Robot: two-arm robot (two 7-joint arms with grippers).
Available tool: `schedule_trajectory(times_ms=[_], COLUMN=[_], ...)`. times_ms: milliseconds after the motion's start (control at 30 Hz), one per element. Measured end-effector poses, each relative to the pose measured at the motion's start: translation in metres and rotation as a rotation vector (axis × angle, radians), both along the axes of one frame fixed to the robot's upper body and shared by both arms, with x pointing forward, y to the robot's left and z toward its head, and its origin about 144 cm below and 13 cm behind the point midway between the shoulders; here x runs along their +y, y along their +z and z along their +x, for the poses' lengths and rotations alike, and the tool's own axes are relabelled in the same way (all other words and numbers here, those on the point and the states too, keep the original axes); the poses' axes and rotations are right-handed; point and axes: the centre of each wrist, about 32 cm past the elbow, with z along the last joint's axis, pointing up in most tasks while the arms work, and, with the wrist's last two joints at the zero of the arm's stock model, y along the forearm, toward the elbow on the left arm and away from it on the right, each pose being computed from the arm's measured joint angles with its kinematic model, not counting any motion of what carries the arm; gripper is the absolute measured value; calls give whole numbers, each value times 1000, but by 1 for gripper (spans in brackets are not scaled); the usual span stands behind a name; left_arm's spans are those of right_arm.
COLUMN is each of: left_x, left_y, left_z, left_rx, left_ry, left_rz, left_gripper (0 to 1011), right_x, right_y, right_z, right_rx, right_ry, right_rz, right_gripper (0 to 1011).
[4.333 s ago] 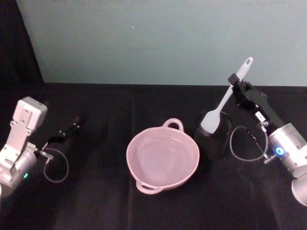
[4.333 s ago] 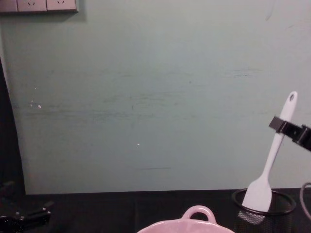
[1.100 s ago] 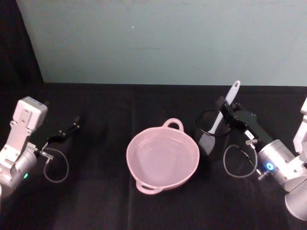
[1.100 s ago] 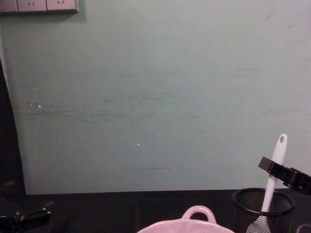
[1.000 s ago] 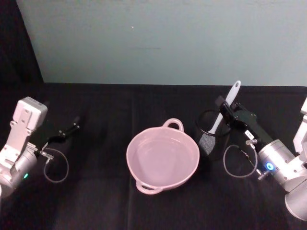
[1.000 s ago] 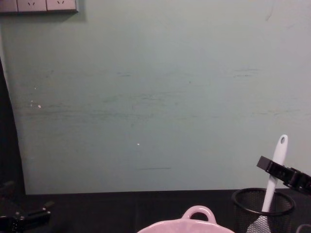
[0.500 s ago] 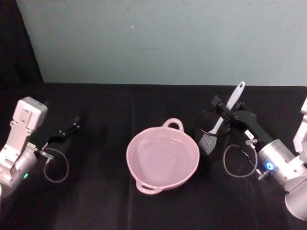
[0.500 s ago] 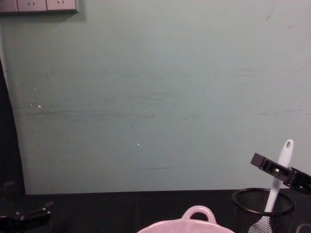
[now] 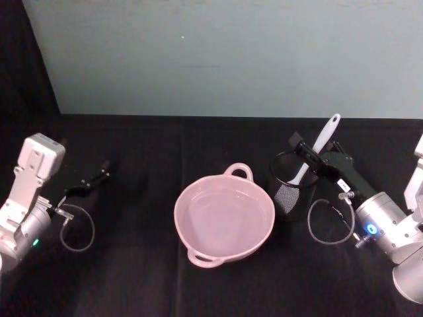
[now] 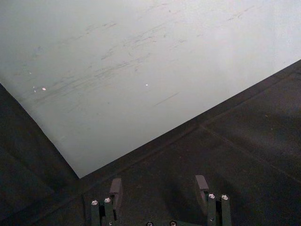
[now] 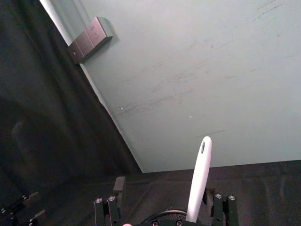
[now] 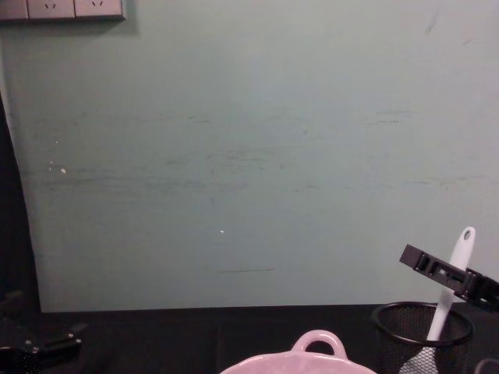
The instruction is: Use the one hand to pick up the spoon and stir the clear water in the bowl.
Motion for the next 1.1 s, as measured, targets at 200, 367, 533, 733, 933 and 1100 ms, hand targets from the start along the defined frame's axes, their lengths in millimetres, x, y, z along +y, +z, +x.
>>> schedule_trajectory(times_ms=[200,367,533,733,933,1100], left_x=[0,0,0,0,0,0], left_y=[0,0,0,0,0,0], left_z=[0,0,0,0,0,0], left_rx=[0,0,0,0,0,0], left_ry=[0,0,0,0,0,0], left_rz=[0,0,0,0,0,0], left_gripper=[1005,1005,1005,1005,1005,1005], right_x=[0,0,-2,-5,-6,-6], right_y=[5,12,16,21,28,35], right_z=[0,-2,-5,-10,-14,-18], right_rx=[-6,-2,4,1,-7,-17], right_ry=[2,-19,-52,-98,-124,-128], right_rz=[-51,-122,-162,-234,-332,-410], right_gripper=[1004,1004,1004,1004,1004,1004])
